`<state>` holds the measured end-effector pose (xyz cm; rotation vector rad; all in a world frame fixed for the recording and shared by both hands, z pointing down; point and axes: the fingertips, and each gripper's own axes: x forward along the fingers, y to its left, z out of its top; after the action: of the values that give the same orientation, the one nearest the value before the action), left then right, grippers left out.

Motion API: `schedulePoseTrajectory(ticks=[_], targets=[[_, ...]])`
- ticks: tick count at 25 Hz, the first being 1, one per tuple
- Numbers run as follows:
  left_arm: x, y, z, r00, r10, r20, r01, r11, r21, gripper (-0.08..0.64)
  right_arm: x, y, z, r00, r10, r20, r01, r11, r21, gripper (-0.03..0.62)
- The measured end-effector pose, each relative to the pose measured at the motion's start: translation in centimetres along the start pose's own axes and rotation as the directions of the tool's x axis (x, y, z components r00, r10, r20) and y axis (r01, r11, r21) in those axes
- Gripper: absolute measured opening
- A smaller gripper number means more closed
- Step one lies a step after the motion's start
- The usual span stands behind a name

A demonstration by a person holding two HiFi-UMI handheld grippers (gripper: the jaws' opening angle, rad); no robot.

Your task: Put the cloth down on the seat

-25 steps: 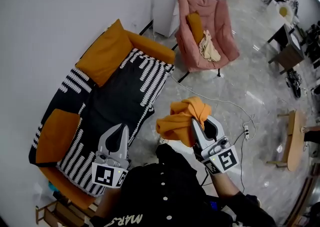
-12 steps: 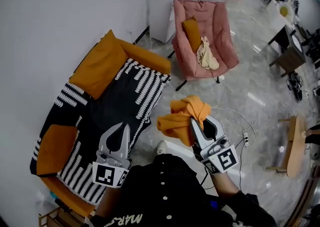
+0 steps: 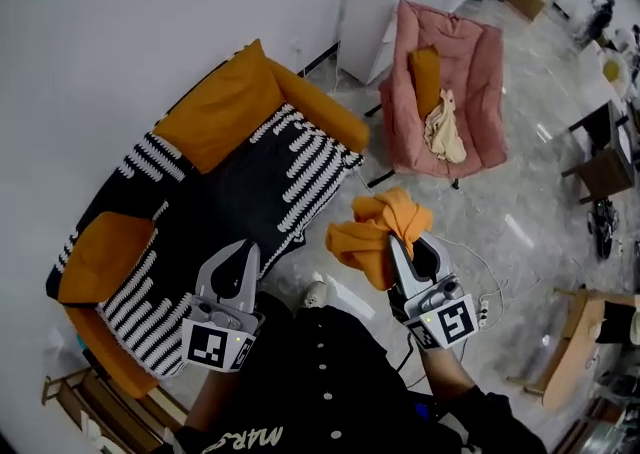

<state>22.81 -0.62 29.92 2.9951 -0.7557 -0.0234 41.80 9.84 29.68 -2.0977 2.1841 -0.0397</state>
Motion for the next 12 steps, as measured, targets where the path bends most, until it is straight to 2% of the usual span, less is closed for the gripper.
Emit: schedulePoseTrajectory(ticks=[3, 6, 9, 12], targets=[[-1.0, 1.9, -0.5, 0.995, 0.094, -0.021, -0.094, 0.996, -0.006, 0.000, 2.3, 0.1, -0.8, 0.997, 0.074, -0.024, -0.074, 0.997, 0.015, 0.107], [-2.3, 3.7, -0.3, 0.981, 0.192, -0.017, -0.192, 0.981, 0.001, 0.000, 4.9, 1.0, -1.3, 0.988, 0.154, -0.029, -0.153, 0.988, 0.034, 0.108], [-4.2, 5.6, -0.3, 0.956, 0.292, -0.005, -0.292, 0.956, -0.002, 0.000, 7.6, 2.3, -1.5, 0.971, 0.237, -0.025, -0.236, 0.971, 0.041, 0.108], [-6.1, 7.6, 0.2, 0.923, 0.386, 0.002, -0.386, 0.923, -0.003, 0.000, 10.8, 4.0, -1.1, 0.947, 0.321, -0.025, -0.320, 0.947, 0.039, 0.108]])
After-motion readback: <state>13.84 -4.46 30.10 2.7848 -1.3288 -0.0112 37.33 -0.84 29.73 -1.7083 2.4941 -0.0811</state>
